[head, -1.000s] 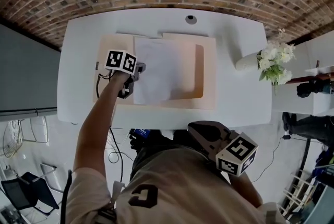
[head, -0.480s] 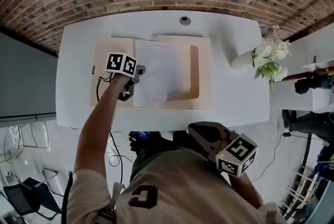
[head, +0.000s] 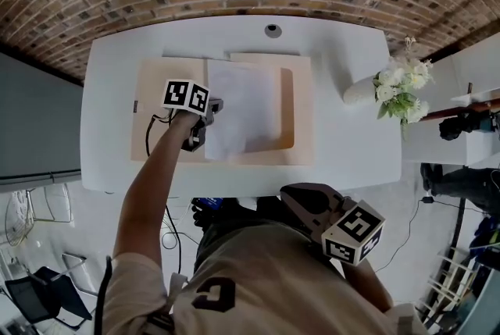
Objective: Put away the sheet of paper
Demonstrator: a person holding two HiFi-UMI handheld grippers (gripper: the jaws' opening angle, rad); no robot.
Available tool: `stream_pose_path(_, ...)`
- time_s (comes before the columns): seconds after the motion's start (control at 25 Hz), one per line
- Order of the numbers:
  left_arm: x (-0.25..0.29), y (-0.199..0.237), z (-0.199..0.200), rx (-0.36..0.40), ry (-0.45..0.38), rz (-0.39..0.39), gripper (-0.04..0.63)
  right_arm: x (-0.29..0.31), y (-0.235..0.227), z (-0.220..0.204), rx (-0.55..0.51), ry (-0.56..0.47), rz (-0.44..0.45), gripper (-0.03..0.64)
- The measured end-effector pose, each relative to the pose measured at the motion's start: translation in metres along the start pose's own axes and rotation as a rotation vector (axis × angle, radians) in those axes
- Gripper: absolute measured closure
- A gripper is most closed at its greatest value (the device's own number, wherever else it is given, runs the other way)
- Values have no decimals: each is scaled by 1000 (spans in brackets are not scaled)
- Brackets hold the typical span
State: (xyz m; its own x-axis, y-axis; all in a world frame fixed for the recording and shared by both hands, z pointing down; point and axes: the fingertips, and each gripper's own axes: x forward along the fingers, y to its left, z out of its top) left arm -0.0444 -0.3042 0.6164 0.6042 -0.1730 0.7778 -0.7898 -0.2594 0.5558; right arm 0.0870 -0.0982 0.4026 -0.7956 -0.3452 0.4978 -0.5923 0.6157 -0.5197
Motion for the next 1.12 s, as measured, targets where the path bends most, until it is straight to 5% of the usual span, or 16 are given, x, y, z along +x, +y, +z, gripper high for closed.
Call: stream_pose_path(1.12, 51, -52, 3, -28, 1, -83, 580, -26, -16, -7, 15, -21, -1, 594)
